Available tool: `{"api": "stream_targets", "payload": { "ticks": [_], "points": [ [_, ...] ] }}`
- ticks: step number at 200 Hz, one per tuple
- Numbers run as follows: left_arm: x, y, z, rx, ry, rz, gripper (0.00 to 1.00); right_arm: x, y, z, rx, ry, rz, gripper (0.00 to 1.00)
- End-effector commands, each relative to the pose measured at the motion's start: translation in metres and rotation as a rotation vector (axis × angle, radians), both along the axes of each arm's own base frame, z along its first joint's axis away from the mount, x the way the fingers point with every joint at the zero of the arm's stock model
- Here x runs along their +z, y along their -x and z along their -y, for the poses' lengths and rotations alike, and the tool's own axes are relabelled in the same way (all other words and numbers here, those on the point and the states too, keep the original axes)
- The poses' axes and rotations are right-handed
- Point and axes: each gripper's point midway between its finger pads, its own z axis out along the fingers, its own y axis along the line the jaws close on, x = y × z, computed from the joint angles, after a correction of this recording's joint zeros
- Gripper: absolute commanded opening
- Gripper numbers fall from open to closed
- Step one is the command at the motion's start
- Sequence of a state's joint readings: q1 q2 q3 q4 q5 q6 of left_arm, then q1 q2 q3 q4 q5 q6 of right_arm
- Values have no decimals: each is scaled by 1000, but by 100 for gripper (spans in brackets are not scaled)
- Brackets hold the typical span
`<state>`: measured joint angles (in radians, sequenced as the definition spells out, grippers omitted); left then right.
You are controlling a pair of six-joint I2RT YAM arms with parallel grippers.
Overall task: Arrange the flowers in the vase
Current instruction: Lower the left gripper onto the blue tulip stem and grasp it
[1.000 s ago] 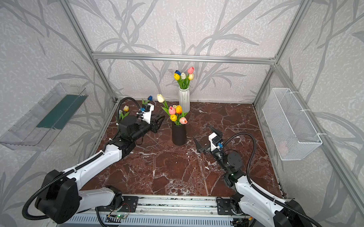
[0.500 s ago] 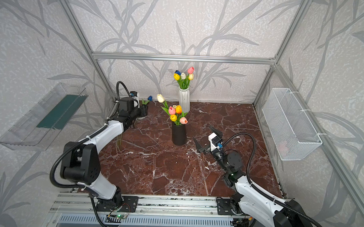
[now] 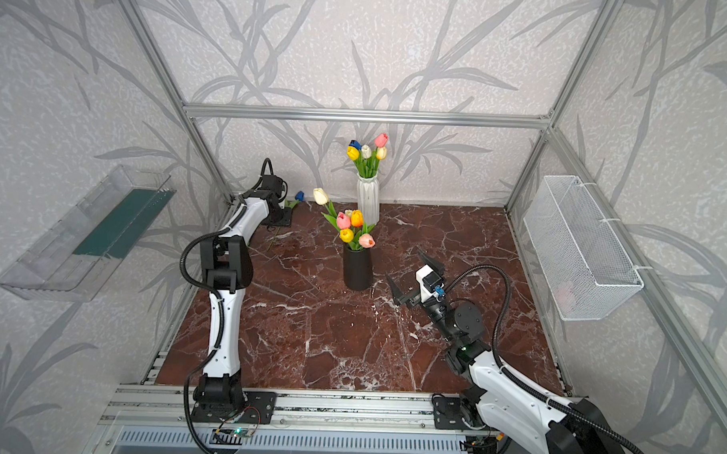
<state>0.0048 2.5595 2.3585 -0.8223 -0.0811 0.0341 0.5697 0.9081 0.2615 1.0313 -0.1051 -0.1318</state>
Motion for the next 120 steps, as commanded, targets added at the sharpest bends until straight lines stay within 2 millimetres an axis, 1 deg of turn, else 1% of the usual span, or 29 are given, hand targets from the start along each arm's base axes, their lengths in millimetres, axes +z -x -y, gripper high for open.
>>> {"api": "stream_targets", "payload": {
  "ticks": [1,23,48,60,70,79,85,99,113,120],
  "points": [
    [-2,6,-2,-49,-32,-57,62,13,4,3,-9,-15,49,100],
    [-9,-1,-2,-59,-26,-51,58,13,4,2,-7,-14,48,100],
    [-22,-2,-7,-53,-38,-71,51,14,5,3,-8,-19,55,100],
    [-29,0,-9,-53,-38,-87,46,15,5,3,-8,-20,57,100],
    [-32,0,-10,-54,-37,-95,38,15,5,4,-10,-20,59,100],
    [-35,1,-11,-55,-37,-101,33,16,5,4,-10,-21,62,100],
    [-37,1,-10,-62,-32,-105,31,16,5,4,-10,-22,62,100],
    [-40,2,-9,-68,-27,-111,30,17,6,4,-8,-27,67,99],
    [-43,3,-8,-73,-23,-119,24,18,7,4,-8,-29,67,100],
    [-44,4,-9,-69,-27,-124,19,18,7,5,-8,-31,67,99]
  ]
}}
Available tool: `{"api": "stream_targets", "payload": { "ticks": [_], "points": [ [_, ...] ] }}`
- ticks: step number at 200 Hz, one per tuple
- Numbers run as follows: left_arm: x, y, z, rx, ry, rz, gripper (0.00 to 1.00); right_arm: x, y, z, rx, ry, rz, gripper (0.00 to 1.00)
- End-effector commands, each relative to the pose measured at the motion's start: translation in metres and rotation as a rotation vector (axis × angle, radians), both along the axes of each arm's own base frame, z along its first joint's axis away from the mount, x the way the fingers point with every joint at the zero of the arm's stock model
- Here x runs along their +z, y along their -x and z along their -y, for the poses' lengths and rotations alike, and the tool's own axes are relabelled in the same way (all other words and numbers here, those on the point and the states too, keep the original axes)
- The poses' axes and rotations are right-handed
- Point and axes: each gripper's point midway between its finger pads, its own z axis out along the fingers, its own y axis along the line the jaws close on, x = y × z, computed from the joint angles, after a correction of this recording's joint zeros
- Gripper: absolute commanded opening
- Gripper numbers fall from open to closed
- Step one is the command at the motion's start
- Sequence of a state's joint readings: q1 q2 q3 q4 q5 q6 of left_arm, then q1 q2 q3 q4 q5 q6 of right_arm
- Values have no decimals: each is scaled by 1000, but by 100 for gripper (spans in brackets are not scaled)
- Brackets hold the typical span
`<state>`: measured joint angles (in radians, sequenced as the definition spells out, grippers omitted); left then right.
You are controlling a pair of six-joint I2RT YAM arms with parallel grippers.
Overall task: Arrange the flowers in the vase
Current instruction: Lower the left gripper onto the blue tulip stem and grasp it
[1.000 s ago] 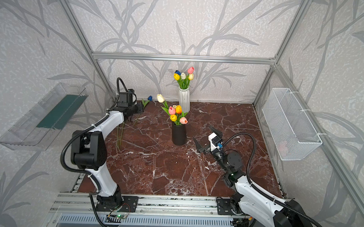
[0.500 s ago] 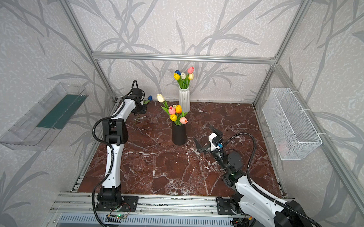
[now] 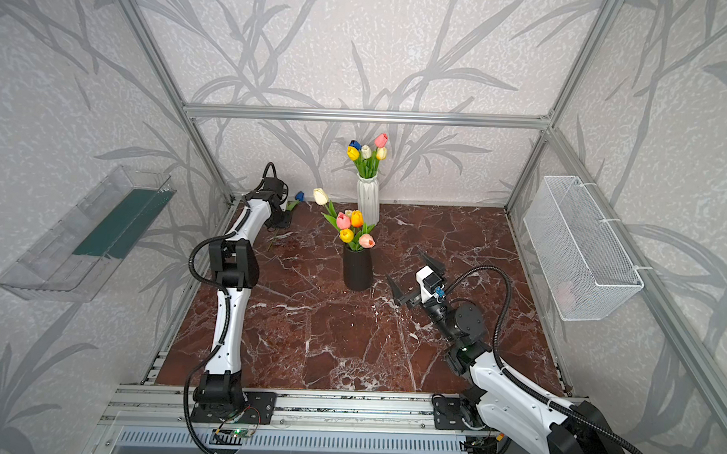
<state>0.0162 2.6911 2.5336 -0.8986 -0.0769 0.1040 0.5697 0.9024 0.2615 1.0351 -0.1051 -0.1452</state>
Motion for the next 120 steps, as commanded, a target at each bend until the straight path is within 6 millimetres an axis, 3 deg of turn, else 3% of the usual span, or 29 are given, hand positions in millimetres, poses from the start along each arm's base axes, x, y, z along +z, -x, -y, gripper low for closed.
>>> {"api": "stream_targets", "payload": {
  "ticks": [1,20,40,84,120],
  "points": [
    [-21,13,-3,-15,-4,-82,18,15,6,4,-4,-36,52,99],
    [-22,16,-3,-4,0,-90,0,15,8,6,-4,-45,52,100],
    [-12,15,1,21,28,-71,0,19,10,7,-3,-52,60,100],
    [34,10,23,66,195,69,0,20,8,6,0,-56,58,100],
    [67,21,39,88,311,182,0,27,12,2,28,-48,64,100]
  ]
}}
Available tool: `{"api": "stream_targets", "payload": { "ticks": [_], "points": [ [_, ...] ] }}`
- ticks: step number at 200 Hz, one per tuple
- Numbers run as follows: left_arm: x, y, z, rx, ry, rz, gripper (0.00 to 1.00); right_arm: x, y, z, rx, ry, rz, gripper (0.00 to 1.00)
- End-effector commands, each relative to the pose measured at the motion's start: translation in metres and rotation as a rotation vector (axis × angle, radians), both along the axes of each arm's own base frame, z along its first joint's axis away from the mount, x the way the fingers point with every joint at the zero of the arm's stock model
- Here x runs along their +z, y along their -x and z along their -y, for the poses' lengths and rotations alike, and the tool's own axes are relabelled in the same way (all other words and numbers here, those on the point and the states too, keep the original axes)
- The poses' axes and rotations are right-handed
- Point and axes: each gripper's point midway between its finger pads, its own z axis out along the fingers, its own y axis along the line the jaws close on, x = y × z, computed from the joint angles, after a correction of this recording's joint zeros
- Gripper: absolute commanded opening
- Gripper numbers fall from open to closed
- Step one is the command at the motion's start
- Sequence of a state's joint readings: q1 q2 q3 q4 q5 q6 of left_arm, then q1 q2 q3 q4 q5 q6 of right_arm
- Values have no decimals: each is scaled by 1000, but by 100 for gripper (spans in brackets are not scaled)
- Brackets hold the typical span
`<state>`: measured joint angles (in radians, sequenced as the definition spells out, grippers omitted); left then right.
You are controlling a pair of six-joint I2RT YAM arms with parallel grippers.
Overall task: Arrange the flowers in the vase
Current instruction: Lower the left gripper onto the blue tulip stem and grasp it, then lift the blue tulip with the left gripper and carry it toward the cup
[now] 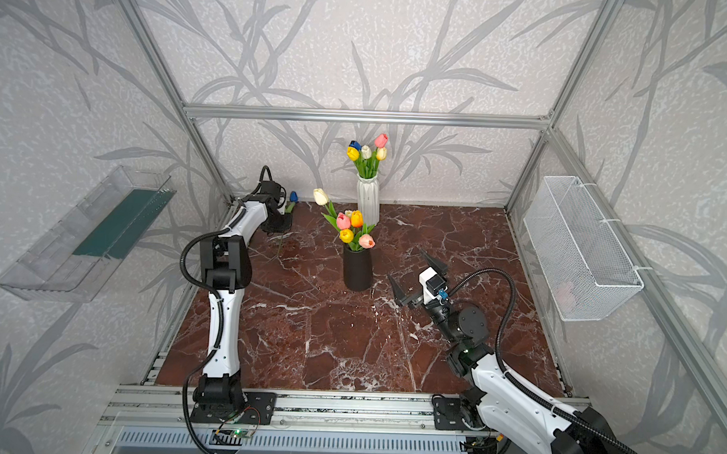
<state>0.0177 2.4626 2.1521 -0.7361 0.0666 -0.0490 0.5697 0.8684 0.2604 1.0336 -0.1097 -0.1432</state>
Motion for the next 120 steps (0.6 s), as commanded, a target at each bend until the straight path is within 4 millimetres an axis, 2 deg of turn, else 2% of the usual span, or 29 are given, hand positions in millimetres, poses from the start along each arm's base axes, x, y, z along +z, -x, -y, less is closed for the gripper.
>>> {"api": "stream_targets", "payload": {
  "ticks": [1,33,73,108,120],
  "points": [
    [56,-7,15,23,114,165,0,18,6,-1,23,-31,38,100],
    [85,17,27,47,196,275,0,16,6,-2,35,-35,24,99],
    [124,65,54,26,291,443,0,18,5,-4,39,-35,25,100],
    [180,111,74,-29,358,683,0,15,0,-8,48,-26,-7,100],
    [208,126,88,-84,424,790,0,15,-1,-10,57,-33,-15,99]
  ]
}}
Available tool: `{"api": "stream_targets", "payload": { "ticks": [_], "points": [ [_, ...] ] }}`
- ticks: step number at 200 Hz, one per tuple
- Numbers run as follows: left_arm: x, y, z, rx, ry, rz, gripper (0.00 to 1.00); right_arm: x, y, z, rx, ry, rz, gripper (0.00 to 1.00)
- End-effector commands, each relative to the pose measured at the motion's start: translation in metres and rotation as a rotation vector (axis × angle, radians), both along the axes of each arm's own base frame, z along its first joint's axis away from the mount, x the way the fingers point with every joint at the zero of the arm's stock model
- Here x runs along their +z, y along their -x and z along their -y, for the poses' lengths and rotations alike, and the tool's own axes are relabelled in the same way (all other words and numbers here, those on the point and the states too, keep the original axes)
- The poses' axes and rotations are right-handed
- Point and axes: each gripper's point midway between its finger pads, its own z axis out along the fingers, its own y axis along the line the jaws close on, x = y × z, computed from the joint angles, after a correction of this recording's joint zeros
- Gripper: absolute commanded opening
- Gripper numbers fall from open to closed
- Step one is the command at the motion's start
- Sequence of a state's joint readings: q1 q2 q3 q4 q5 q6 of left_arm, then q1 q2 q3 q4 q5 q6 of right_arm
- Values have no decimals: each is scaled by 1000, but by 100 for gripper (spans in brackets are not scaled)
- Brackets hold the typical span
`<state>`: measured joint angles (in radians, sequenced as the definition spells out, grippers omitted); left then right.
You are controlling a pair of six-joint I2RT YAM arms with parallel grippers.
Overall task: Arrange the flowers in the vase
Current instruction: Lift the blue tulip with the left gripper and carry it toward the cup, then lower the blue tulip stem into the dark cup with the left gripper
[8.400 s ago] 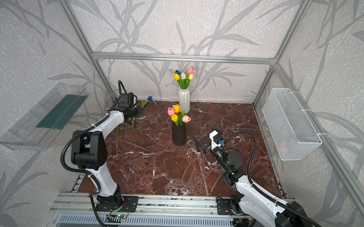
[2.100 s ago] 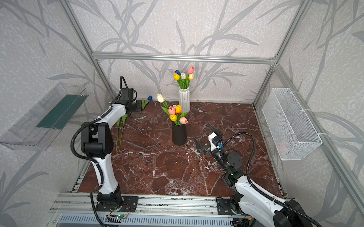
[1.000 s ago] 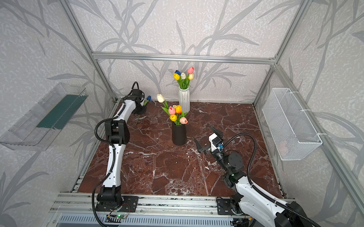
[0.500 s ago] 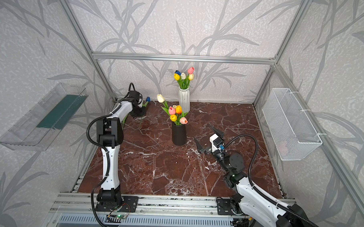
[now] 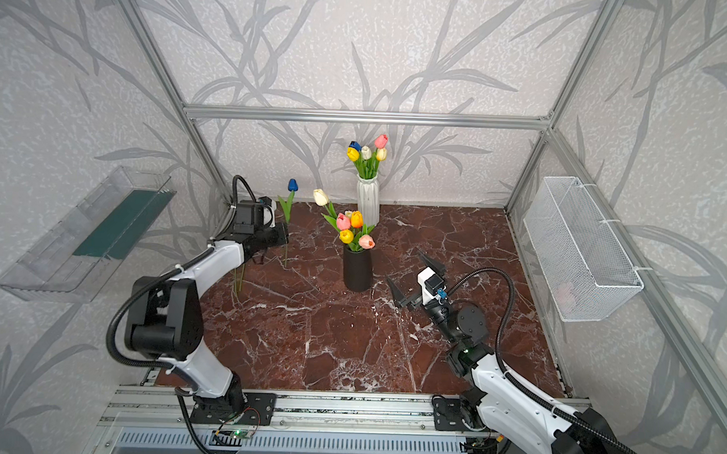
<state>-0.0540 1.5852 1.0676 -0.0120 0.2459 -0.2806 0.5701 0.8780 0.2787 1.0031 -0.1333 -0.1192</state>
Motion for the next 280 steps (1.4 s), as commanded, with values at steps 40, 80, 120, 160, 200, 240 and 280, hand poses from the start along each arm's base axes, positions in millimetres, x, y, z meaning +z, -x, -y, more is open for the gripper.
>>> {"api": "stream_targets", "payload": {
  "ticks": [40,80,120,160,200,240,280],
  "points": [
    [152,60,63,-184,260,647,0,19,-3,-7,36,-56,23,99],
    [180,81,86,-224,422,810,0,21,-4,-12,57,-60,31,99],
    [185,72,110,-287,522,836,0,22,-3,-13,67,-64,32,99],
    [180,64,129,-319,590,833,0,21,-2,-12,61,-59,34,98],
    [185,71,151,-374,614,848,0,21,0,-11,58,-54,39,98],
    [177,69,167,-390,582,819,0,19,0,-9,53,-54,41,98],
    [170,65,181,-402,572,811,0,19,1,-9,53,-54,44,98]
  ]
}}
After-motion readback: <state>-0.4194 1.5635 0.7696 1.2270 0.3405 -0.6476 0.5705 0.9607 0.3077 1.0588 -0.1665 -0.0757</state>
